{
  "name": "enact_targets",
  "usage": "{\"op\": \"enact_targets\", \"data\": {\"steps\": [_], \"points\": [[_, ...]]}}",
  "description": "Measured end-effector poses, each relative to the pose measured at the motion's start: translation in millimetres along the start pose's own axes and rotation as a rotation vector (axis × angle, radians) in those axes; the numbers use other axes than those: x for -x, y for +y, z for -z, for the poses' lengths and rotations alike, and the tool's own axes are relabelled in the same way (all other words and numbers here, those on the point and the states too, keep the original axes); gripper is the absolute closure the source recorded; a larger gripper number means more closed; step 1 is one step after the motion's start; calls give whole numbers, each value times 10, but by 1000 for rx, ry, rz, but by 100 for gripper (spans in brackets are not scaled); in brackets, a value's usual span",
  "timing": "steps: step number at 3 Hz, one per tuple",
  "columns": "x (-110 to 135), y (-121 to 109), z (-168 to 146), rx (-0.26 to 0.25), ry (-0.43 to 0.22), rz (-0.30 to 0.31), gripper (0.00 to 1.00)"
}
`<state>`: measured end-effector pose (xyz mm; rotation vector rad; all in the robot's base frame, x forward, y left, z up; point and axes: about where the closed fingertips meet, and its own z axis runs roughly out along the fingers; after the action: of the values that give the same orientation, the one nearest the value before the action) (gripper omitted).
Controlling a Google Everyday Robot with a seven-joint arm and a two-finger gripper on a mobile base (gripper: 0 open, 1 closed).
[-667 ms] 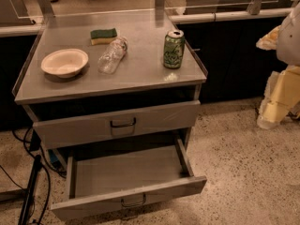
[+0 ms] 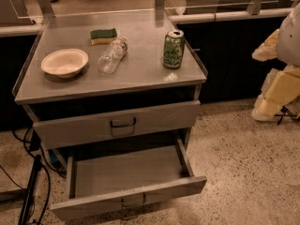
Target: Close middle drawer
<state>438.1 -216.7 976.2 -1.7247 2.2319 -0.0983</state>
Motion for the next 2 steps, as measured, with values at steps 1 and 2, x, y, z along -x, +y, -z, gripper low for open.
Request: {"op": "enact_targets", "data": {"steps": [1,2], "points": [[0,0,0,0,0,0,46],[0,0,0,0,0,0,69]]}}
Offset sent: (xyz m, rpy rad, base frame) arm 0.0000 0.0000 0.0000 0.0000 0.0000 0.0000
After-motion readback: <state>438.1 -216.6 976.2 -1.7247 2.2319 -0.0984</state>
